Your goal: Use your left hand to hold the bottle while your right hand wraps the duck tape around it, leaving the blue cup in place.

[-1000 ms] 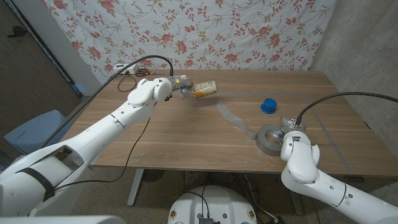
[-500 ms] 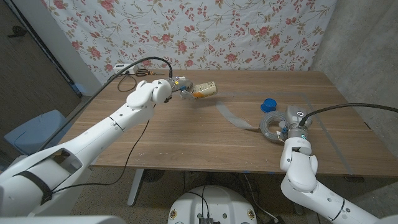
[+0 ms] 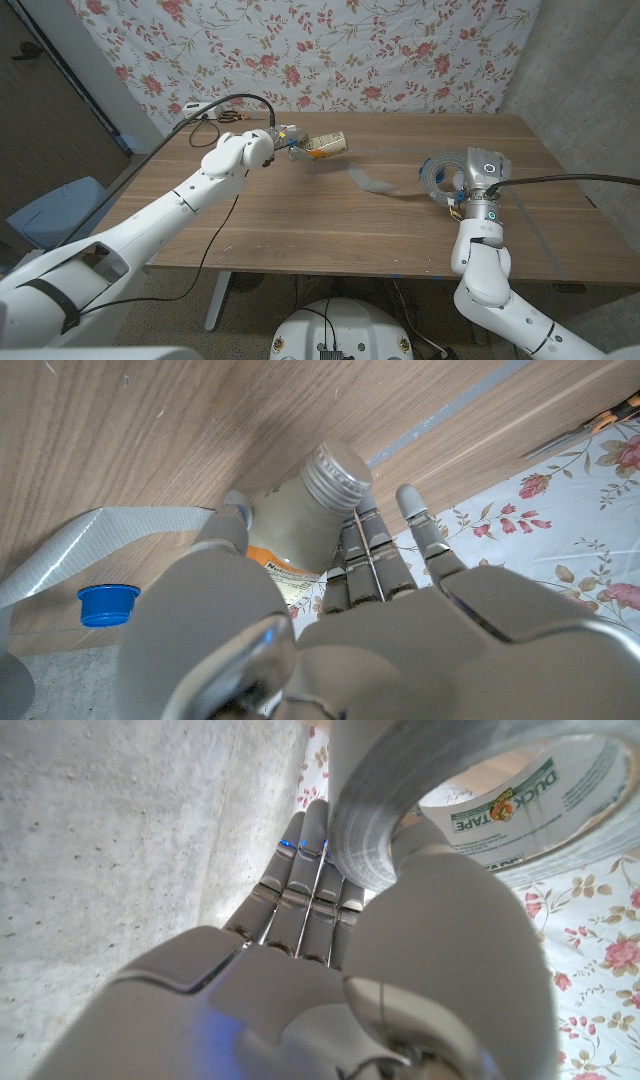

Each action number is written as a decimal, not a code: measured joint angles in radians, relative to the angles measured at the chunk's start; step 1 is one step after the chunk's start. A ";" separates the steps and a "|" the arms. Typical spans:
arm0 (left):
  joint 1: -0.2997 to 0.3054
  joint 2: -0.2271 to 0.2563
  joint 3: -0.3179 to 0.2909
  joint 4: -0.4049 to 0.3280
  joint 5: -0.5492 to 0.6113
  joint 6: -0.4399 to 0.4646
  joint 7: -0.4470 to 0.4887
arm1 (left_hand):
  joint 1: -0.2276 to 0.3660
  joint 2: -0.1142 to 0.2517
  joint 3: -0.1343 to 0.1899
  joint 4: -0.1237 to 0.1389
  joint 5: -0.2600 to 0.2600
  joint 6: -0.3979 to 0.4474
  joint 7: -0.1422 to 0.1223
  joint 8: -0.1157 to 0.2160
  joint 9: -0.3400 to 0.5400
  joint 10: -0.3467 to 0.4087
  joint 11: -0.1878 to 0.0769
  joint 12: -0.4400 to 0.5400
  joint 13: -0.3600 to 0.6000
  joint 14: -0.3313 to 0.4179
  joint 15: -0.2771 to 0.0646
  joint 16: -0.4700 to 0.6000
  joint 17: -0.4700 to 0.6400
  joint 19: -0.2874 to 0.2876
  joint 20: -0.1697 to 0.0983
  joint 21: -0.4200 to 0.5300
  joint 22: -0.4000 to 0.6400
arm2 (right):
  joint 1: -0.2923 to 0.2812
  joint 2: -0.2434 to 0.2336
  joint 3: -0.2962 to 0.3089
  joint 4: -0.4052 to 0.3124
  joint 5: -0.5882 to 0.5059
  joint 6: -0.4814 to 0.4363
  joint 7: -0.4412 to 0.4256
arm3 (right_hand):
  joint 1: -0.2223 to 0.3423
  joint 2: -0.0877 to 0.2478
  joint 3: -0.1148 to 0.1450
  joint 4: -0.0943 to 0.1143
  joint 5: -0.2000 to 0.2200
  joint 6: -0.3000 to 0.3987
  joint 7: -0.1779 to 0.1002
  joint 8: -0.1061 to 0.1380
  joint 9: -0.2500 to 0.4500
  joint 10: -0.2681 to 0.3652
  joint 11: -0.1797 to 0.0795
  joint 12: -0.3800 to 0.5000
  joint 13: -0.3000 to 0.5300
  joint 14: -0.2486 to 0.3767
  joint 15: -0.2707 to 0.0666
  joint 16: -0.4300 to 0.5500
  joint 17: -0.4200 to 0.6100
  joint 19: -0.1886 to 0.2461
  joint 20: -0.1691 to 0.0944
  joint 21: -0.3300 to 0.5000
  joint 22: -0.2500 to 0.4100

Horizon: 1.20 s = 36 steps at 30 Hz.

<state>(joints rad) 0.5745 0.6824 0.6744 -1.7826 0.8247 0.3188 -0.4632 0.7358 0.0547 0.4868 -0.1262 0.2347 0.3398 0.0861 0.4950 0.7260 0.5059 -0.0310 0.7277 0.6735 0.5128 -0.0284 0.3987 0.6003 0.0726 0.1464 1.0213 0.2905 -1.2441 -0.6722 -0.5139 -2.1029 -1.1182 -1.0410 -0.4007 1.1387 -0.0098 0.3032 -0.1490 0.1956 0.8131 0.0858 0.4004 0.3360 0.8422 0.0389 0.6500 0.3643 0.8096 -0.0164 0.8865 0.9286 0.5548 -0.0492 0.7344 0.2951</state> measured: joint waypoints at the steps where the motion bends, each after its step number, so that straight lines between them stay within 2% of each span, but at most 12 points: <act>1: 0.001 0.000 0.000 0.001 -0.001 0.000 0.001 | 0.000 0.000 0.000 0.000 0.000 0.000 0.000 0.000 0.000 0.000 0.000 0.000 0.000 0.000 0.000 0.000 0.000 0.000 0.000 0.000 -0.002 | 0.000 0.001 0.002 0.002 -0.001 0.007 -0.015 | 0.000 0.000 0.000 0.000 0.002 0.000 0.000 0.000 0.000 0.000 0.000 0.001 0.000 0.003 0.003 -0.002 0.000 0.000 0.000 0.002 0.000; 6: 0.004 0.001 -0.002 0.006 -0.010 -0.005 0.012 | 0.000 0.000 0.000 0.000 0.000 0.000 0.000 0.000 0.000 0.000 0.000 0.000 0.000 0.000 0.000 0.000 0.005 0.000 0.000 0.006 -0.003 | 0.000 0.015 0.020 0.020 -0.008 0.049 -0.106 | 0.004 -0.004 -0.004 0.002 0.002 0.000 0.000 0.008 -0.003 0.000 0.000 0.007 0.000 0.011 0.000 -0.011 0.001 0.000 0.000 0.014 0.000; 11: 0.007 0.002 -0.006 0.012 -0.018 -0.010 0.021 | 0.000 0.000 0.000 0.000 0.000 0.000 0.000 0.000 0.001 0.000 0.000 0.004 -0.002 0.000 0.000 0.000 0.005 -0.005 -0.005 0.008 -0.008 | 0.007 0.024 0.031 0.032 -0.013 0.080 -0.168 | 0.005 -0.005 -0.004 0.002 0.002 0.006 0.005 0.008 -0.009 0.007 0.007 0.007 0.000 0.025 0.004 -0.016 0.007 0.005 -0.001 0.028 0.000; 20: 0.009 0.002 -0.008 0.027 -0.034 -0.016 0.039 | 0.000 0.000 0.001 -0.001 -0.003 0.000 0.000 0.000 0.004 0.000 0.000 0.013 -0.004 0.000 0.000 0.000 0.005 -0.011 0.000 0.020 -0.012 | 0.033 0.047 0.043 0.061 -0.022 0.129 -0.276 | 0.007 -0.007 -0.007 0.001 0.008 0.013 0.012 0.008 -0.010 0.014 0.014 0.007 0.000 0.044 -0.002 -0.027 0.015 0.012 -0.004 0.052 -0.002; 25: 0.007 0.001 -0.008 0.040 -0.043 -0.025 0.050 | 0.000 0.000 0.002 -0.002 -0.004 0.000 0.000 0.000 0.005 0.000 0.000 0.014 -0.005 0.000 0.000 0.000 0.005 -0.011 0.000 0.023 -0.017 | 0.062 0.057 0.043 0.083 -0.032 0.153 -0.320 | 0.007 -0.007 -0.007 0.001 0.008 0.013 0.013 0.007 -0.012 0.018 0.018 0.007 0.000 0.050 0.003 -0.027 0.022 0.019 -0.004 0.062 -0.003; 28: 0.002 -0.002 -0.008 0.048 -0.048 -0.031 0.057 | 0.000 0.000 0.002 -0.002 -0.006 0.000 0.000 0.000 0.005 0.000 0.000 0.014 -0.005 0.000 0.000 -0.008 0.009 -0.011 0.000 0.029 -0.017 | 0.084 0.058 0.039 0.093 -0.040 0.177 -0.341 | 0.010 -0.010 -0.010 0.001 0.008 0.020 0.020 0.007 -0.012 0.024 0.024 0.007 0.000 0.059 -0.005 -0.035 0.025 0.028 0.002 0.075 -0.003; 36: -0.010 -0.009 -0.001 0.066 -0.058 -0.050 0.071 | 0.000 0.000 0.002 -0.002 -0.008 0.000 0.000 0.000 0.005 -0.007 0.000 0.019 -0.005 0.004 0.004 -0.008 0.009 -0.011 0.000 0.037 -0.021 | 0.170 0.068 0.019 0.142 -0.046 0.233 -0.401 | 0.017 -0.017 -0.011 0.000 0.008 0.032 0.032 0.014 -0.020 0.037 0.034 0.007 0.000 0.071 -0.004 -0.037 0.043 0.040 0.004 0.098 -0.003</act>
<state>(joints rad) 0.5640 0.6732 0.6735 -1.7163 0.7667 0.2689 -0.3927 0.7360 0.0545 0.4884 -0.1278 0.2266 0.3399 0.0861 0.4950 0.7309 0.4990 -0.0312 0.7468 0.6690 0.5165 -0.0248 0.3911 0.6096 0.0620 0.1463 1.0578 0.2690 -1.0740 -0.6037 -0.4949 -1.9604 -1.1644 -0.8081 -0.8019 1.1559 -0.0270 0.2920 -0.1491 0.2040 0.8455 0.1178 0.4146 0.3159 0.8796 0.0734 0.6567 0.3642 0.8807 -0.0199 0.8497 0.9716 0.5945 -0.0457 0.8325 0.2923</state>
